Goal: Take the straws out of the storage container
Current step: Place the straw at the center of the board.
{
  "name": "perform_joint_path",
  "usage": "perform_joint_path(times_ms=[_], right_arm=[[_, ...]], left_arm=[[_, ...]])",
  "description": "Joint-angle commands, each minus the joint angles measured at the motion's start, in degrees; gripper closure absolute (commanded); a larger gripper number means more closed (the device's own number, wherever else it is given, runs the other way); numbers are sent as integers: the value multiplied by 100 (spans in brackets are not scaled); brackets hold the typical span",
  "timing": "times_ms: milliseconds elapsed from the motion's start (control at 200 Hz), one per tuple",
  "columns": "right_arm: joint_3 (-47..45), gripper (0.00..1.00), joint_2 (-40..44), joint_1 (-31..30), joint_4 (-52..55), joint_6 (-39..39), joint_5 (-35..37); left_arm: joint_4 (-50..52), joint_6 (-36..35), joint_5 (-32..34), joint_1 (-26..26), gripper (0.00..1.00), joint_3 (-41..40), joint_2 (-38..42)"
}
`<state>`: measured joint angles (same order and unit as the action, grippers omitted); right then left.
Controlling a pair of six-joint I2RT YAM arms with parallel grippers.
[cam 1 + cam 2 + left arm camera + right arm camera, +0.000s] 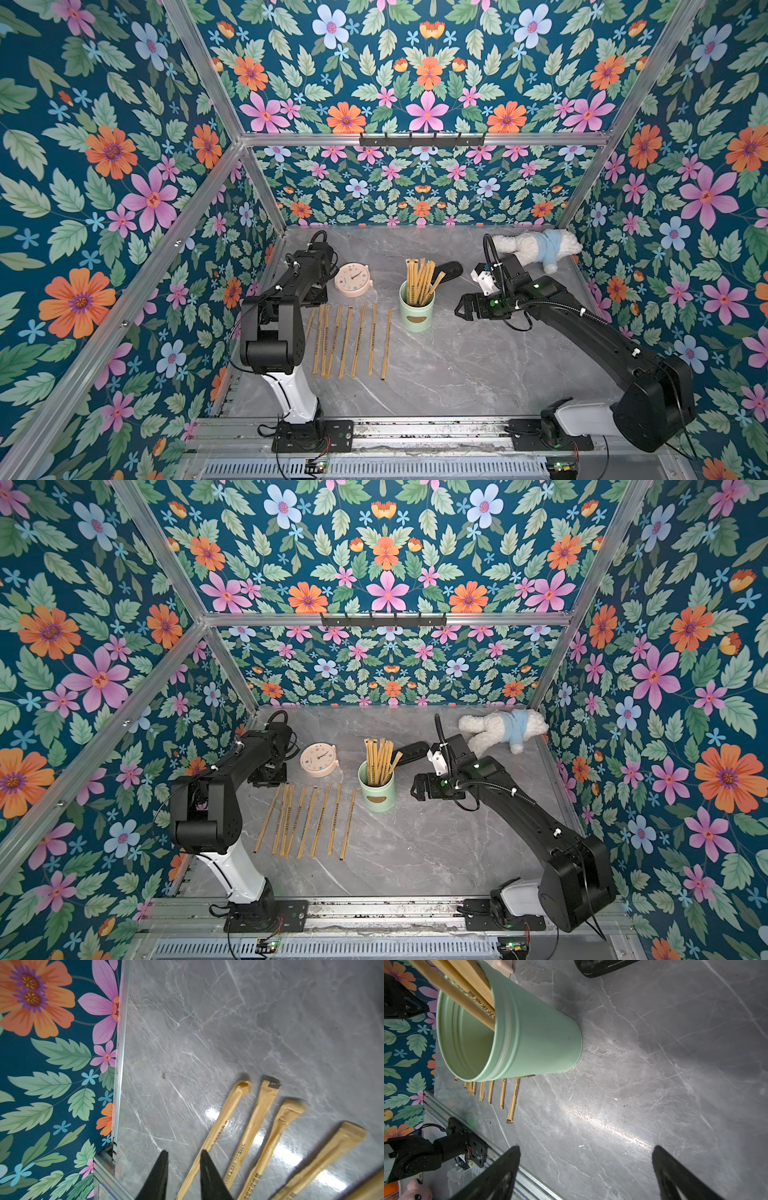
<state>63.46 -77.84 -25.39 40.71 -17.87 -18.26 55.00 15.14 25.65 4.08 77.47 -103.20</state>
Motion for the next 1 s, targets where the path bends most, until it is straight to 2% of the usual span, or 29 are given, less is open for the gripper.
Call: perform_joint_path(times_ms=[0,330,645,820,995], right_arm=[[43,1,15,-9,-19,-15,-51],[-70,1,74,-3,-139,-86,-79],[-322,1,344,-14,-446,-143,-77],[-635,1,930,-19,-735,-200,115],[-684,4,1551,-44,-671,-59,297]], left_arm=[[28,7,111,-12,67,13,76],[8,0,164,-14,57,165,341],[-386,-2,-70,-3,54,239,1283],[-1299,30,-960,40,54,-101,2129],[-2635,307,-2532,207,51,-903,2954]])
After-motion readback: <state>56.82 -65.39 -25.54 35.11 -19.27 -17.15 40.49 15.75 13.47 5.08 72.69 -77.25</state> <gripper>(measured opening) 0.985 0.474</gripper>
